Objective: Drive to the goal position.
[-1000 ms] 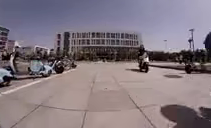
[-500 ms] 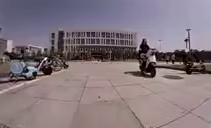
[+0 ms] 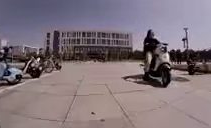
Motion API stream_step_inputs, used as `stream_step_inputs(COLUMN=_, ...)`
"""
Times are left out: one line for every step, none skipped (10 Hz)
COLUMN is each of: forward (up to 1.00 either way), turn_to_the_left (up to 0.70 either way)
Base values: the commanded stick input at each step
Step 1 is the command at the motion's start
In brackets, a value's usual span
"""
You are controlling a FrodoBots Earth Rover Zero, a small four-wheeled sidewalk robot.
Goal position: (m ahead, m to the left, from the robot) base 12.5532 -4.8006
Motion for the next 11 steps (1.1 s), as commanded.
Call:
stream_step_inputs(forward=1.00, turn_to_the_left=0.00)
stream_step_inputs(forward=1.00, turn_to_the_left=0.00)
stream_step_inputs(forward=1.00, turn_to_the_left=0.00)
stream_step_inputs(forward=1.00, turn_to_the_left=0.00)
stream_step_inputs(forward=1.00, turn_to_the_left=0.00)
stream_step_inputs(forward=1.00, turn_to_the_left=0.00)
stream_step_inputs(forward=1.00, turn_to_the_left=0.00)
stream_step_inputs(forward=1.00, turn_to_the_left=0.00)
stream_step_inputs(forward=1.00, turn_to_the_left=0.00)
stream_step_inputs(forward=1.00, turn_to_the_left=0.00)
stream_step_inputs(forward=1.00, turn_to_the_left=0.00)
